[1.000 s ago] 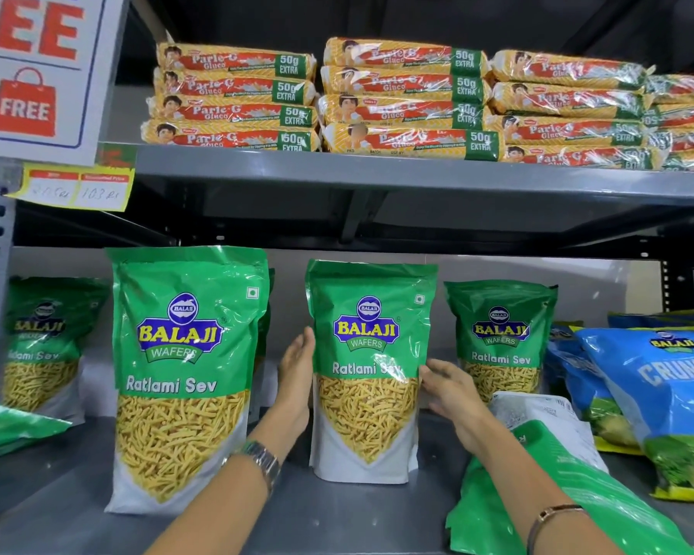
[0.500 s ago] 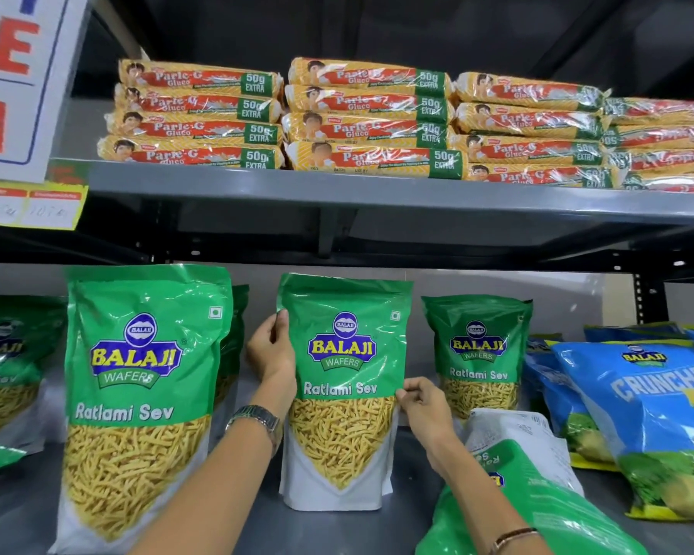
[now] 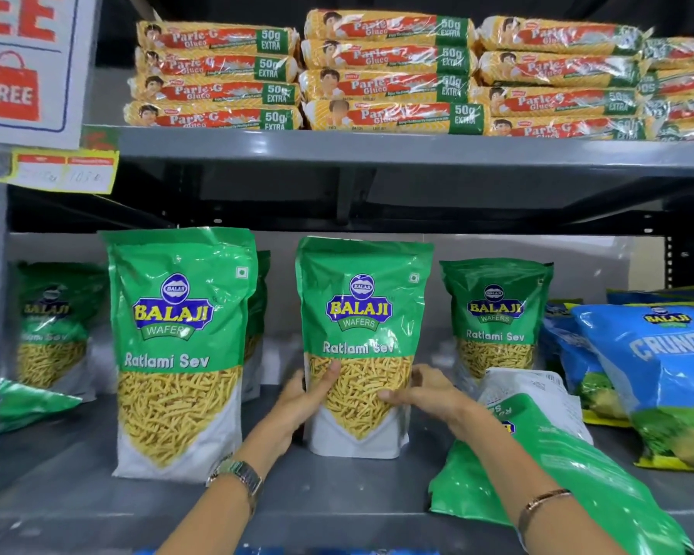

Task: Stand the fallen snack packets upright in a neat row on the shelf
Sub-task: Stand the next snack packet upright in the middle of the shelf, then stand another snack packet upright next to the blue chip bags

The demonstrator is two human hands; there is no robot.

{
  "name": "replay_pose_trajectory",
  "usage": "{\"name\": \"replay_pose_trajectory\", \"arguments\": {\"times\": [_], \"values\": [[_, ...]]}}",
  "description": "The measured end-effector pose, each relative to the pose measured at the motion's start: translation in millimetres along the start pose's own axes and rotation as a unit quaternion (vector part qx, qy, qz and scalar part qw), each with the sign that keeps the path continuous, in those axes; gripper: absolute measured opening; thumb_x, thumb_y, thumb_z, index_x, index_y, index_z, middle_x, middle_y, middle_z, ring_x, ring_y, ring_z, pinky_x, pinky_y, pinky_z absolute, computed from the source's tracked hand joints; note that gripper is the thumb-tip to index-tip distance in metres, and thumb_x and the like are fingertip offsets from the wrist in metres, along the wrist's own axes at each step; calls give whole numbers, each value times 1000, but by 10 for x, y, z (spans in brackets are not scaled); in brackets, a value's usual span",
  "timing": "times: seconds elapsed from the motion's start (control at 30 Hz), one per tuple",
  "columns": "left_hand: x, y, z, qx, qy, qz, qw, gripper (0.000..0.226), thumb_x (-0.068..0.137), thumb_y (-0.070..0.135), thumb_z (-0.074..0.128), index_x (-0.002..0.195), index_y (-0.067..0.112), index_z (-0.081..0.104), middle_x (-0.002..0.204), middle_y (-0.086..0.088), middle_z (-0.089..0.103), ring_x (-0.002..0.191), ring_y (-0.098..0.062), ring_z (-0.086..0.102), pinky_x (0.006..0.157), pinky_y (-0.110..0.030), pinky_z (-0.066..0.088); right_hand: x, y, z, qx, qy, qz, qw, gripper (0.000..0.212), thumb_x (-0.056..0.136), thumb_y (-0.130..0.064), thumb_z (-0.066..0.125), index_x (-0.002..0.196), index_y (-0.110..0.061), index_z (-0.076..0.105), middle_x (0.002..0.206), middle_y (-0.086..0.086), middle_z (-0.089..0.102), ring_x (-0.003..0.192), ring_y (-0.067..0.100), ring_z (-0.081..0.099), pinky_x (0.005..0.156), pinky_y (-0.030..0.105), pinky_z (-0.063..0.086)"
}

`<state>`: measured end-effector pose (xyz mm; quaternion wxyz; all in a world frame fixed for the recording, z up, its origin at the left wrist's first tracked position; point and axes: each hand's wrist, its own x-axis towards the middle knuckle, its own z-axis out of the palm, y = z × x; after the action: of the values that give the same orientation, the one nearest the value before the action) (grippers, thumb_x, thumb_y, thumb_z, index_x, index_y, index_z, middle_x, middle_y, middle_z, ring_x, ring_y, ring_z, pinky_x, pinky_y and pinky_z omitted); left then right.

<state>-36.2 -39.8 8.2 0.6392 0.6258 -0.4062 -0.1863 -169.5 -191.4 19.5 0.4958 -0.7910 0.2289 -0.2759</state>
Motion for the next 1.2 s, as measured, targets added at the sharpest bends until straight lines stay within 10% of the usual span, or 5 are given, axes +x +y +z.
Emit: {"name": "replay_pose_trajectory", "arguments": {"times": [0.13, 0.4, 0.9, 1.07, 1.2], "values": [[-155, 33, -6, 28, 23, 4, 999, 69, 61, 61, 56, 120, 26, 45, 124, 0, 56, 102, -12, 50, 96, -28, 35, -107, 17, -13, -16, -4, -15, 1000, 73, 61, -27, 85, 120, -6, 45, 122, 9, 57, 114, 24, 53, 102, 33, 42], [-411, 10, -6, 64, 91, 43, 993, 40, 79, 51, 53, 112, 30, 45, 105, 13, 49, 101, -7, 43, 88, -23, 31, -303, 40, 7, -17, 0, -44, 999, 74, 54, -34, 87, 113, -10, 50, 117, 7, 62, 108, 21, 58, 98, 37, 47], [-502, -21, 44, 31, 98, 82, 991, 63, 83, 51, 48, 135, 17, 37, 127, 7, 45, 119, -15, 42, 94, -27, 31, -930, -45, -34, -107, 127, -179, 970, 75, 69, -44, 72, 128, -14, 35, 111, -5, 52, 104, 14, 57, 92, 34, 49], [-742, -172, 160, 23, 258, 232, 938, 69, 74, 57, 57, 135, 33, 34, 142, 6, 42, 128, -14, 41, 104, -32, 33, -1639, 206, -662, -214, 194, -270, 918, 44, 61, -69, 62, 98, -47, 51, 105, -29, 59, 107, -8, 52, 92, 16, 40], [-1043, -225, 449, 24, 143, 332, 932, 63, 69, 65, 56, 127, 45, 43, 131, 38, 43, 119, 13, 43, 97, -9, 34, -2068, 537, -1131, -202, 201, -273, 919, 46, 49, -68, 74, 83, -39, 63, 111, -24, 63, 110, -5, 54, 89, 8, 38]]}}
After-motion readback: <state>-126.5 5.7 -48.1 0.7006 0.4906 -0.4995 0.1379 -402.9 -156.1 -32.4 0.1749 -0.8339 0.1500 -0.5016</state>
